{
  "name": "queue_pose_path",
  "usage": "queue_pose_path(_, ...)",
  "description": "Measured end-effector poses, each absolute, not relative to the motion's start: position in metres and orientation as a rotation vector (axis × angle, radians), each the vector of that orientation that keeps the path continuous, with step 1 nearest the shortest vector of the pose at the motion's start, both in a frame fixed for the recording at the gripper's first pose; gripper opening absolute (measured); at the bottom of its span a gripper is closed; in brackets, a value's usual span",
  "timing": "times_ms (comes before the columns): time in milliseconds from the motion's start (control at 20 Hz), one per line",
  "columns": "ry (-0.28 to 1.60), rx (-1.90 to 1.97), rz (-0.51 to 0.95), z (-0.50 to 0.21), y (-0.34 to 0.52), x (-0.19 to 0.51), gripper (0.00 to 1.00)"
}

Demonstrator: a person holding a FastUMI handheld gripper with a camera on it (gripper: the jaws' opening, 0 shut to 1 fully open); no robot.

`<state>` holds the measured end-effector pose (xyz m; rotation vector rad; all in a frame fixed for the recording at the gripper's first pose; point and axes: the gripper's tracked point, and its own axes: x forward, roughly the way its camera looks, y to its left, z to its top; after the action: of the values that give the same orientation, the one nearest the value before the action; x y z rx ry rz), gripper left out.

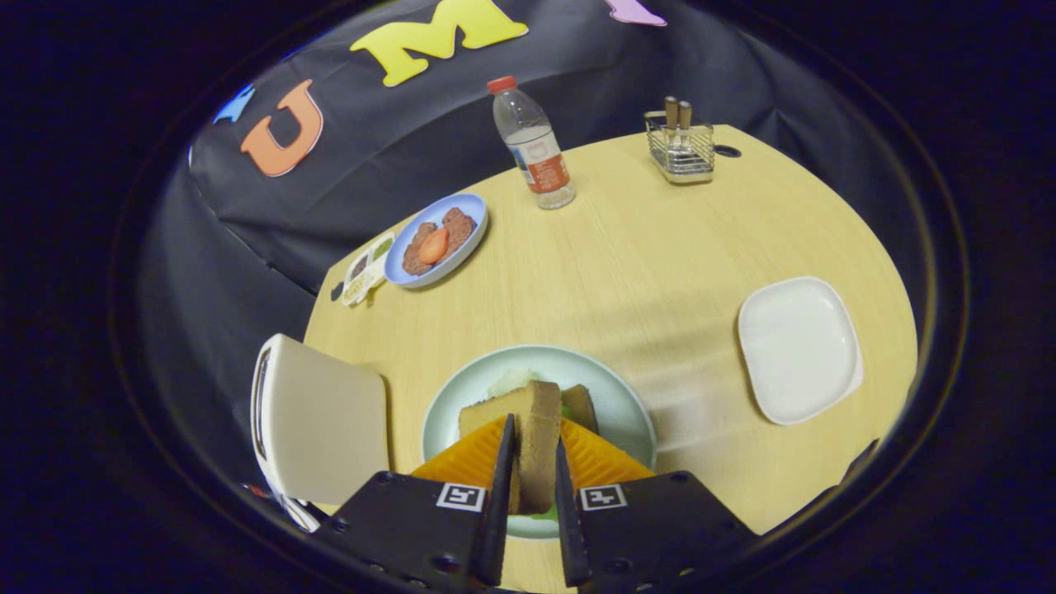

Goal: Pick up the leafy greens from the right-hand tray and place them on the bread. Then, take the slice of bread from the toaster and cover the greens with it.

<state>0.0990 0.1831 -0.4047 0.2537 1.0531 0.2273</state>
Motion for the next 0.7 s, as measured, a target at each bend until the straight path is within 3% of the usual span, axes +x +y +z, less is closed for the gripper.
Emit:
queue_pose_path(50,1.052,0.247,0.228,-0.406,0.179,0.098,0.36)
queue_pose_path(250,1.047,0.212,0.261,-0.42,0.176,0.1,0.43)
queue_pose_path(500,1.001,0.133,0.306,-0.407,0.171,0.097,0.63)
queue_pose_path(700,0.909,0.0,0.325,-0.38,0.162,0.094,0.9)
